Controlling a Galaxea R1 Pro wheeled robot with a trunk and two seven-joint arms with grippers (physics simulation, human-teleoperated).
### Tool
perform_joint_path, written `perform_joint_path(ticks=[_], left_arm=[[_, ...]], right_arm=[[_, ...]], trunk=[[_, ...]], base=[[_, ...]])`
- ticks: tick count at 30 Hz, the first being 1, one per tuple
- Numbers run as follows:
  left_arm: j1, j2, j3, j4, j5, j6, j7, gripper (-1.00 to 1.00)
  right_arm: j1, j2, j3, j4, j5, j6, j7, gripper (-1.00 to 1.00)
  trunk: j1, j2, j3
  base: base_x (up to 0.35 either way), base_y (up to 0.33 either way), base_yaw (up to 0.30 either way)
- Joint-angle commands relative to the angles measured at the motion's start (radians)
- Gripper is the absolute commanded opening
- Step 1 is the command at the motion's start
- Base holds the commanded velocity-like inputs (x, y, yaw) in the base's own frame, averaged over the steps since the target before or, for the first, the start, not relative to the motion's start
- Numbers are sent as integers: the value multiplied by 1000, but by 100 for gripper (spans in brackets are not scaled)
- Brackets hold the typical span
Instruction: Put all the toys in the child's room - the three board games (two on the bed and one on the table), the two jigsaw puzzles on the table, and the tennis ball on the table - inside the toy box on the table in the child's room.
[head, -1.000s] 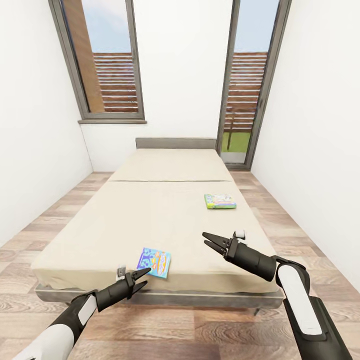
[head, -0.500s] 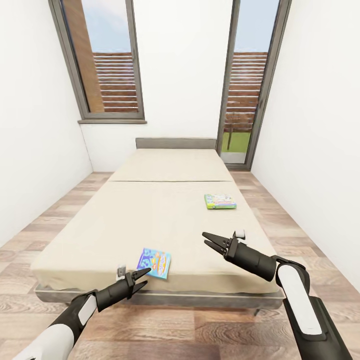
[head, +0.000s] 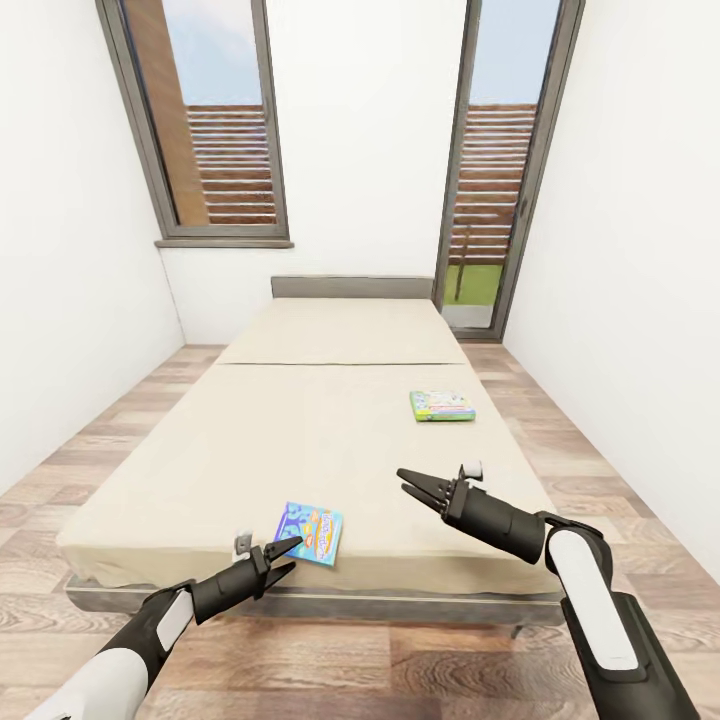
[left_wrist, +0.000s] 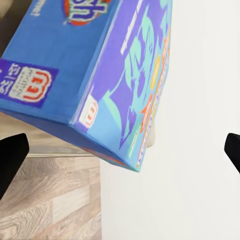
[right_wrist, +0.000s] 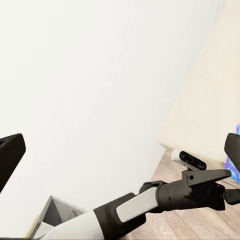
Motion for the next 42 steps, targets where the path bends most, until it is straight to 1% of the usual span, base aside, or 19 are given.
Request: perform_joint_path(ticks=[1, 22, 42], left_arm=[[-1, 0, 5, 0, 7, 1, -1, 100], [-1, 0, 5, 0, 7, 1, -1, 100], [-1, 0, 5, 0, 7, 1, -1, 100]], right_arm=[[-1, 0, 0, 0, 7, 4, 7, 100], [-1, 0, 5, 0, 8, 4, 7, 100], [-1, 0, 6, 0, 8, 4, 7, 100]], trunk=[[0, 0, -1], [0, 0, -1], [0, 0, -1]], base=[[3, 0, 0], [1, 0, 0], [31, 0, 0]])
